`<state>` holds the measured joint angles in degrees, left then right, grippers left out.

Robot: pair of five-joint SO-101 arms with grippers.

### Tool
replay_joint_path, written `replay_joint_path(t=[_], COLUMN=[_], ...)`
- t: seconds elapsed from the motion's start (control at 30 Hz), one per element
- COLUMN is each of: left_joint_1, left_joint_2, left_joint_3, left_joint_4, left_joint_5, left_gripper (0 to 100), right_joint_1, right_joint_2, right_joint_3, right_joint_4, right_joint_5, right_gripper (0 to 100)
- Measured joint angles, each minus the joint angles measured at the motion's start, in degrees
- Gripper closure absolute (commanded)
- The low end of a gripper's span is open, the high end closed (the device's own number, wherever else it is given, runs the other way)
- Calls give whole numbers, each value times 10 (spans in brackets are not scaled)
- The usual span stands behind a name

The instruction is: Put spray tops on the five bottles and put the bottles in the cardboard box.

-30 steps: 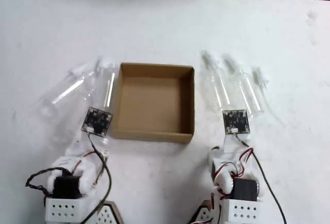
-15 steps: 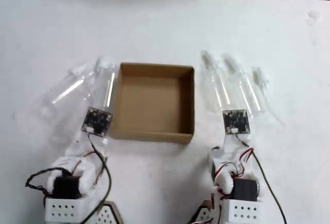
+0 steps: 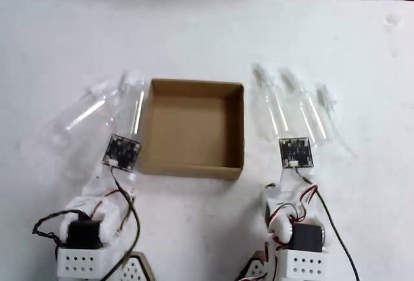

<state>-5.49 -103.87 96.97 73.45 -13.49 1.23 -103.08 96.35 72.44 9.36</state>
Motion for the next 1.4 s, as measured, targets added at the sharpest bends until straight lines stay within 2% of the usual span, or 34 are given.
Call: replay_joint_path(t=[0.33, 0.43, 0.7, 0.83, 1.0, 1.4], left_joint_1=[0, 0, -82, -135, -147, -149], left_joint_2=[0, 0, -1, -10, -10, -10], left_joint_3=[0, -1, -178, -246, -265, -265], left_joint_4=[0, -22, -88, -98, -119, -126], left_joint_5=[0, 0, -2, -75, -165, -181], left_gripper=[972, 972, 972, 972, 975, 973], right_joint_1=[0, 0, 0, 0, 0, 0], right_joint_2=[0, 0, 0, 0, 0, 0], right_joint_3=[0, 0, 0, 0, 0, 0], right_joint_4=[0, 0, 0, 0, 0, 0], right_joint_5=[0, 0, 0, 0, 0, 0], right_gripper=[907, 907, 907, 907, 907, 909])
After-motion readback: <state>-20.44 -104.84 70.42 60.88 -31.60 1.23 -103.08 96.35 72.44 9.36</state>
